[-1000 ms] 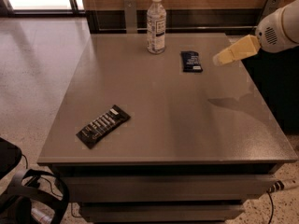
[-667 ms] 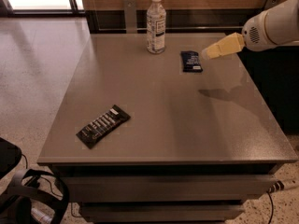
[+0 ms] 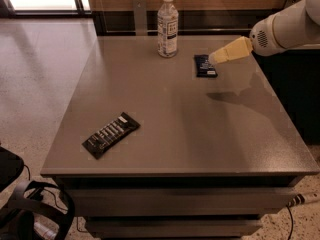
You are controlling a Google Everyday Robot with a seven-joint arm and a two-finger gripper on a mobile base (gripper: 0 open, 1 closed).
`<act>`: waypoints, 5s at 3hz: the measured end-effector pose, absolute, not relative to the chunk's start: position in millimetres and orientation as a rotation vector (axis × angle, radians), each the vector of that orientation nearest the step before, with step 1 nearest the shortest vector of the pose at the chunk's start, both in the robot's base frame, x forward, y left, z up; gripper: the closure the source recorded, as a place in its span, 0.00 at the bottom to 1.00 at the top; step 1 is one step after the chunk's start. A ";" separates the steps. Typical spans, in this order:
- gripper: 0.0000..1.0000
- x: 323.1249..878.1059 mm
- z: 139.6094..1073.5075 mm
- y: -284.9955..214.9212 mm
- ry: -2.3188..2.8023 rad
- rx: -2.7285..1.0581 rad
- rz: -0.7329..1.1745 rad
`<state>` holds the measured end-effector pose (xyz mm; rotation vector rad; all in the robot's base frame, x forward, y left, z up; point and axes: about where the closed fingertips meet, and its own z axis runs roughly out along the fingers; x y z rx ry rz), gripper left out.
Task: Move rxbar blueberry near rxbar chocolate
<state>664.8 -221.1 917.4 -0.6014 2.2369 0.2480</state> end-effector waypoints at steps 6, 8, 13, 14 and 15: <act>0.02 759.0 794.7 -146.0 2.376 -0.544 0.136; 0.47 759.0 796.8 -146.0 2.376 -0.544 0.136; 1.00 756.9 864.1 -152.3 2.358 -0.631 0.058; 1.00 746.5 892.5 -159.1 2.331 -0.650 0.040; 1.00 731.7 915.1 -162.0 2.310 -0.687 0.060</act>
Offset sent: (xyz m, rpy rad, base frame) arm 0.0675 0.0986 -0.0815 0.1573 0.1191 0.1034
